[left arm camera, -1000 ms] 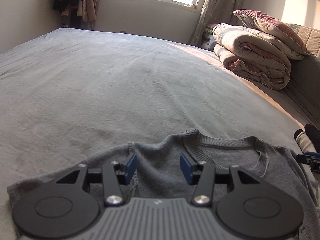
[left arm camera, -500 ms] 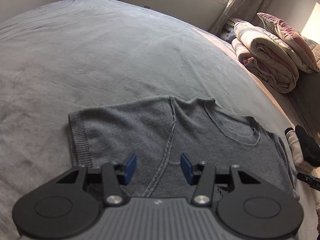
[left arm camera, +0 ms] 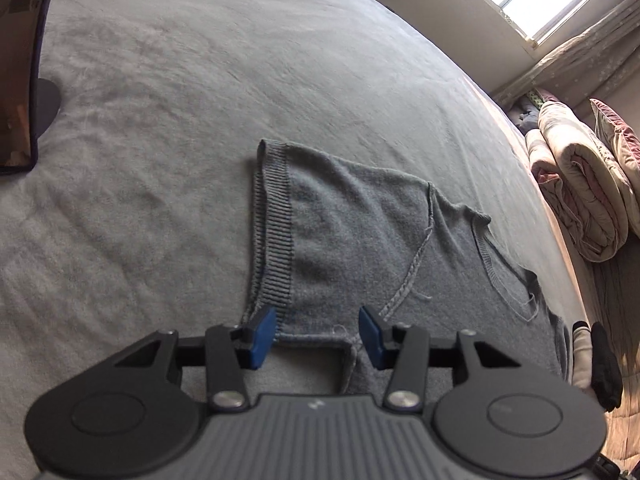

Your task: Fold clothes

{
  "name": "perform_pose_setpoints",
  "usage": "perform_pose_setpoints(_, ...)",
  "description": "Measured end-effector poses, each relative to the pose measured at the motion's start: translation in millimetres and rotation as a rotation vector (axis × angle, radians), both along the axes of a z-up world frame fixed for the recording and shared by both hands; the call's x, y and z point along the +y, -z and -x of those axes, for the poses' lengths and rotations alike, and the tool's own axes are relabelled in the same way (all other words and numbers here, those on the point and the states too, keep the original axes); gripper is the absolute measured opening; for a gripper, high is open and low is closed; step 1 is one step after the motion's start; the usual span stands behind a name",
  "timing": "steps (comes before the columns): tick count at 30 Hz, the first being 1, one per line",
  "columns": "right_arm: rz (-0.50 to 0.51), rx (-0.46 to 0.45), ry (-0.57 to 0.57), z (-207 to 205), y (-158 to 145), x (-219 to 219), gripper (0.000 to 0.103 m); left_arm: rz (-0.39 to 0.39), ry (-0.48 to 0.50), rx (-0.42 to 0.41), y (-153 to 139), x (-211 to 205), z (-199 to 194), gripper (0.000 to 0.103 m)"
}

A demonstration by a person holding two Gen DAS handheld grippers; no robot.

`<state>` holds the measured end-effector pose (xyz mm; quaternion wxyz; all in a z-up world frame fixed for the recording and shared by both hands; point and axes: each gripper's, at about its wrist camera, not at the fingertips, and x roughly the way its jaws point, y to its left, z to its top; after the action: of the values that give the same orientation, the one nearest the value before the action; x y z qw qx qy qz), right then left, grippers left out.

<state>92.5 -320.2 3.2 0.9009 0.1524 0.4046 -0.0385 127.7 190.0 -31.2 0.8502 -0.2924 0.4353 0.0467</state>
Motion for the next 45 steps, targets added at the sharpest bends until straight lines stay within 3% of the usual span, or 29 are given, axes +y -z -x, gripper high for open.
perform_pose_setpoints(3,0.008,0.019,-0.004,-1.5,4.0,2.8,0.028,-0.063,-0.028,0.007,2.2,-1.7,0.9,0.031)
perform_pose_setpoints(6,0.06,0.016,-0.021,-3.9,5.9,11.0,0.011,-0.129,-0.027,-0.008,4.2,-8.4,-1.9,0.03)
perform_pose_setpoints(9,0.119,0.014,-0.035,-5.6,3.7,16.0,0.005,-0.228,-0.027,-0.018,7.4,-15.4,-3.6,0.0)
perform_pose_setpoints(12,0.218,-0.002,-0.027,-2.6,-2.8,17.3,0.005,-0.224,-0.044,-0.028,6.0,-12.1,-3.7,0.0)
perform_pose_setpoints(15,0.301,-0.025,0.024,-1.7,-5.7,3.5,0.004,-0.289,-0.076,-0.04,2.4,-11.5,-0.8,0.0)
perform_pose_setpoints(18,0.302,-0.039,0.089,-5.6,-1.5,-19.2,0.004,-0.326,-0.1,-0.033,4.0,-6.8,-2.2,0.0)
perform_pose_setpoints(22,0.22,-0.031,0.093,-9.5,7.6,-31.4,0.005,-0.287,-0.081,-0.041,2.9,-5.5,-2.6,0.0)
perform_pose_setpoints(24,0.192,-0.026,0.09,-8.9,6.8,-31.9,0.011,-0.253,-0.077,-0.032,2.5,-5.3,-1.5,0.0)
perform_pose_setpoints(27,0.139,-0.025,0.096,-4.0,-0.6,-36.3,0.015,-0.207,-0.07,-0.018,2.2,-2.9,0.8,0.009)
perform_pose_setpoints(31,0.04,-0.011,0.107,6.8,-9.1,-40.4,0.035,-0.106,-0.063,0.003,2.0,5.8,7.0,0.017)
perform_pose_setpoints(40,-0.273,0.087,0.082,22.6,-3.9,-42.4,0.035,0.154,-0.004,0.052,13.2,11.4,16.6,0.02)
perform_pose_setpoints(45,-0.36,0.166,0.067,22.8,4.7,-38.7,0.035,0.209,0.089,0.08,22.6,-2.7,10.4,0.023)
